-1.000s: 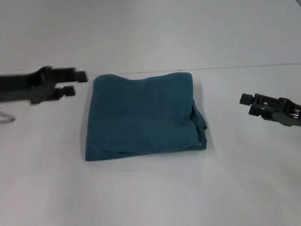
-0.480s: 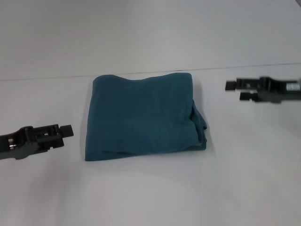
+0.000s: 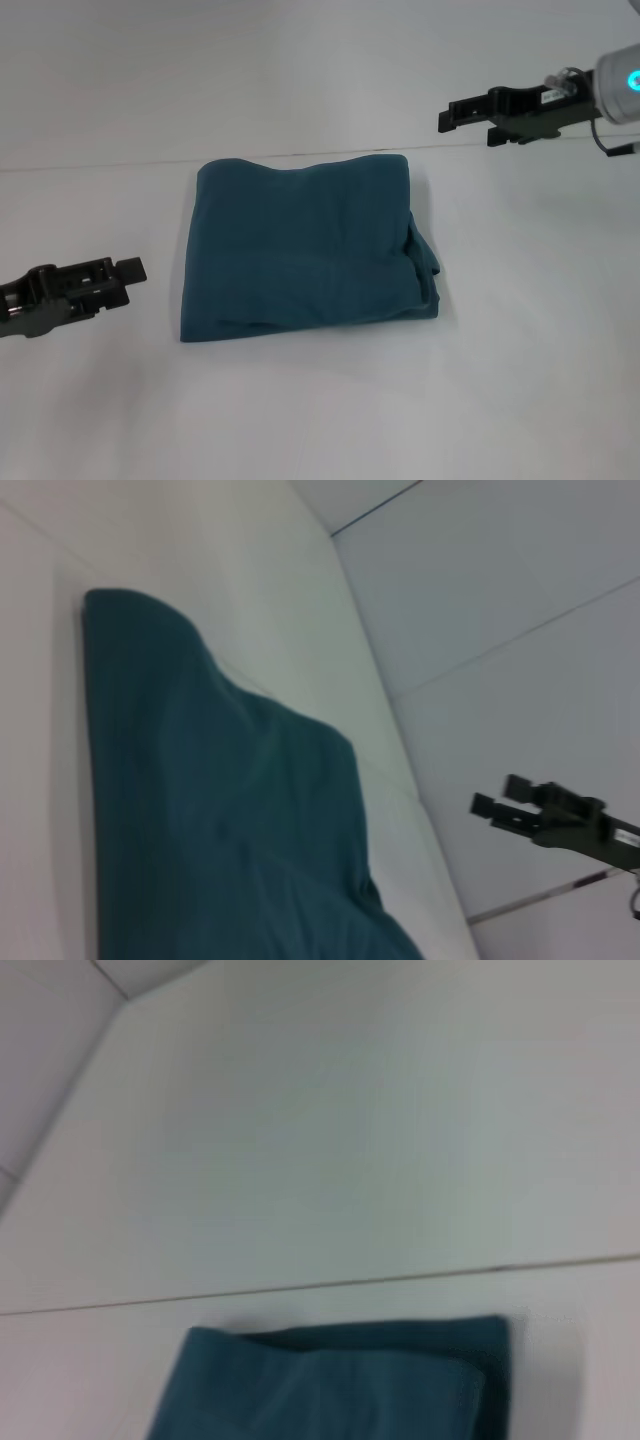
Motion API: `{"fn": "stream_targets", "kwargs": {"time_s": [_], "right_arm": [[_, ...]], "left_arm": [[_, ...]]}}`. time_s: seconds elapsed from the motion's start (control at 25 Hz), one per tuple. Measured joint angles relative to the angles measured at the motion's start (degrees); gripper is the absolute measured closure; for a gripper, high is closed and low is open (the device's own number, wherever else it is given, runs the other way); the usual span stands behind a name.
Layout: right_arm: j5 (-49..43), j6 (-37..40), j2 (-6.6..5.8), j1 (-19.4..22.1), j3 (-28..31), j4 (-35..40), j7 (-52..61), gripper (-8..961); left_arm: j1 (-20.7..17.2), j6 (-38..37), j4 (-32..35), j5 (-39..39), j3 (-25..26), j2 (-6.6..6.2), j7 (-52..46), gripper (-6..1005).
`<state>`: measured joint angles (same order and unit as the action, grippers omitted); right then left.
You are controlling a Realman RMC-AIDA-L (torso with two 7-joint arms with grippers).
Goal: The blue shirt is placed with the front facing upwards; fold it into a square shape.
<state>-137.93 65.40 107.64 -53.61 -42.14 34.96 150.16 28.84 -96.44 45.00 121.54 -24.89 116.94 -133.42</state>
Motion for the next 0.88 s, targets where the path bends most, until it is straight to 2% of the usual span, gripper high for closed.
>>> {"fn": "stream_targets", "kwargs": {"time_s": [0.16,0.48,0.64,0.88], "right_arm": [[-3.7,-3.0,1.08,-2.1,-2.3,-0.6,2.0,138],[-4.1,-10.5,3.86,-3.9,-5.5,-5.8,2.2,140],[-4.1,-15.0,4.68,-5.2,-6.0,-9.4,2.2,141],[-4.1,-22.5,6.73,-5.5,-6.0,-12.3,2.2,143]], "left_arm": [[0.0,-0.1,0.0,-0.3,0.5,-0.09,-0.1,325],[0.5,1.5,0.0,-0.5,0.8,-0.09,-0.4,325],[0.6,2.2,-0.5,-1.0,0.8,-0.07,-0.5,325],[0.5,3.6,-1.7,-1.2,0.8,-0.05,-0.2,325]]}}
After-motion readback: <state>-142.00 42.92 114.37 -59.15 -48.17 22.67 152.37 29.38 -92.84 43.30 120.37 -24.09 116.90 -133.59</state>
